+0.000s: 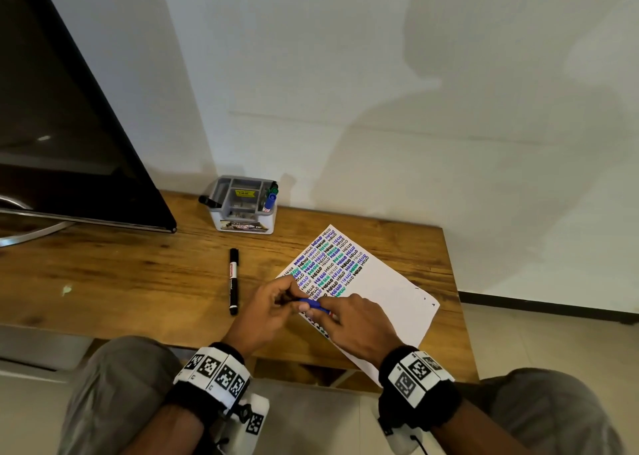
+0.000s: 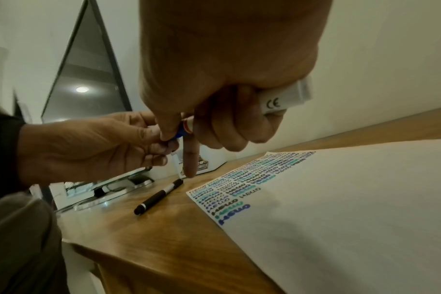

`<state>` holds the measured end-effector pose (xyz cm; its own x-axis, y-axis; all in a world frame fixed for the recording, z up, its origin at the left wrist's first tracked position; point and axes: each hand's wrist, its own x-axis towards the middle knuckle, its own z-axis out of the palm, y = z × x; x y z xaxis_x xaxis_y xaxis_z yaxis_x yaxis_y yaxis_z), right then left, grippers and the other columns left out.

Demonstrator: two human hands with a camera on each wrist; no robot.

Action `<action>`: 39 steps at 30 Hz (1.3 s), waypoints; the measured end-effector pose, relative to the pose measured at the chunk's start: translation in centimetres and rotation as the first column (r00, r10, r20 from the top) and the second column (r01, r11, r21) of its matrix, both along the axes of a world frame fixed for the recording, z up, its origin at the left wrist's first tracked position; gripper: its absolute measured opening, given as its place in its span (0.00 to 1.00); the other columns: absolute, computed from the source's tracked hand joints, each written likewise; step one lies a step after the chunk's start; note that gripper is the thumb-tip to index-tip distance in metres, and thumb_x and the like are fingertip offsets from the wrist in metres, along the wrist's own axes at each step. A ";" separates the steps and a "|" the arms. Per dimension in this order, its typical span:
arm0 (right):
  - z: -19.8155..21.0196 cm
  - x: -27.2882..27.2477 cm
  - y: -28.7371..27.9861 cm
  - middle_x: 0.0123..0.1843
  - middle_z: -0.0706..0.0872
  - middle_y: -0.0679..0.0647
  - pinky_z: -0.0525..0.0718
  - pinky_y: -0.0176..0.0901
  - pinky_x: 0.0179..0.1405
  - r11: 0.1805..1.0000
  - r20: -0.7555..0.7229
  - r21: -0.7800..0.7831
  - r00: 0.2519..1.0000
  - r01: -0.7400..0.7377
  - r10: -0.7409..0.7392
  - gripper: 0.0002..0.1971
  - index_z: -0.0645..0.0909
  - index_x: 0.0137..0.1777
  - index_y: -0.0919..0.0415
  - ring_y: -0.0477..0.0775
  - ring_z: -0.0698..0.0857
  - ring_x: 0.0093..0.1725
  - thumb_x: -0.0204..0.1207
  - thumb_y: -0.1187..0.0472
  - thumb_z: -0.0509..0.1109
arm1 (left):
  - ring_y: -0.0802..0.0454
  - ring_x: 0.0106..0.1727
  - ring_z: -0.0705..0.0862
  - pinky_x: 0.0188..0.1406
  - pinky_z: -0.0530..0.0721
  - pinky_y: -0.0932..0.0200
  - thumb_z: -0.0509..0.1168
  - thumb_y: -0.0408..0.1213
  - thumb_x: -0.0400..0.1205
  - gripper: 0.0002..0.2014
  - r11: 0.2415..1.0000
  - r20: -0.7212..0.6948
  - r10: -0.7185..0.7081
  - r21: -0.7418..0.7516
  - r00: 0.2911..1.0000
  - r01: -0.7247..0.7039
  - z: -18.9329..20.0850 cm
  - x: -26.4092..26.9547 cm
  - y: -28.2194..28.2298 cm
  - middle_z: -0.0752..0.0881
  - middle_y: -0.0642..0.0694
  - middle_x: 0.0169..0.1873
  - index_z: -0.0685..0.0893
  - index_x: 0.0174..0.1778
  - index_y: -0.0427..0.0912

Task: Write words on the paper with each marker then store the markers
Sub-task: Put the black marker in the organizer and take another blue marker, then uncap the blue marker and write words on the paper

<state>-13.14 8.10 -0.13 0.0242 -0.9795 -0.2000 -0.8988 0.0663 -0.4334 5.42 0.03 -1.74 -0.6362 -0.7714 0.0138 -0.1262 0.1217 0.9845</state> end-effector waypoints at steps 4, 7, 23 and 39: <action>-0.2 -0.3 0.1 0.63 0.88 0.47 0.88 0.39 0.49 0.998 0.141 0.031 0.988 0.059 -0.062 0.23 0.80 0.67 0.46 0.45 0.86 0.55 0.82 0.33 0.62 | 0.51 0.55 0.90 0.52 0.88 0.60 0.74 0.25 0.77 0.06 0.995 -0.013 0.082 0.064 0.997 -0.081 0.0 -0.2 0.1 0.92 0.47 0.50 0.83 0.46 0.32; -0.1 -1.3 0.0 0.69 0.87 0.49 0.84 0.36 0.56 0.987 0.270 0.092 0.951 0.131 -0.151 0.21 0.80 0.69 0.51 0.47 0.86 0.62 0.81 0.42 0.71 | 0.57 0.45 0.90 0.40 0.86 0.65 0.72 0.23 0.78 0.06 0.980 0.002 0.157 0.121 0.988 -0.156 -0.3 0.0 -0.2 0.93 0.51 0.43 0.81 0.46 0.31; -0.6 -1.0 -0.9 0.61 0.91 0.48 0.92 0.43 0.55 0.925 0.669 0.144 0.654 0.353 -0.353 0.12 0.86 0.58 0.57 0.47 0.91 0.57 0.78 0.56 0.78 | 0.52 0.53 0.90 0.43 0.88 0.60 0.67 0.29 0.84 0.06 0.972 0.038 0.129 0.196 0.991 -0.134 -0.2 -2.0 0.8 0.90 0.50 0.51 0.77 0.52 0.40; 0.4 -15.0 -5.5 0.55 0.88 0.57 0.74 0.46 0.40 0.880 -0.255 -0.020 0.849 0.474 -0.463 0.09 0.79 0.56 0.54 0.65 0.87 0.53 0.80 0.52 0.67 | 0.56 0.85 0.54 0.81 0.51 0.53 0.62 0.48 0.85 0.24 0.779 0.661 0.005 -0.473 0.750 0.412 -4.6 -1.2 0.3 0.60 0.57 0.84 0.68 0.79 0.59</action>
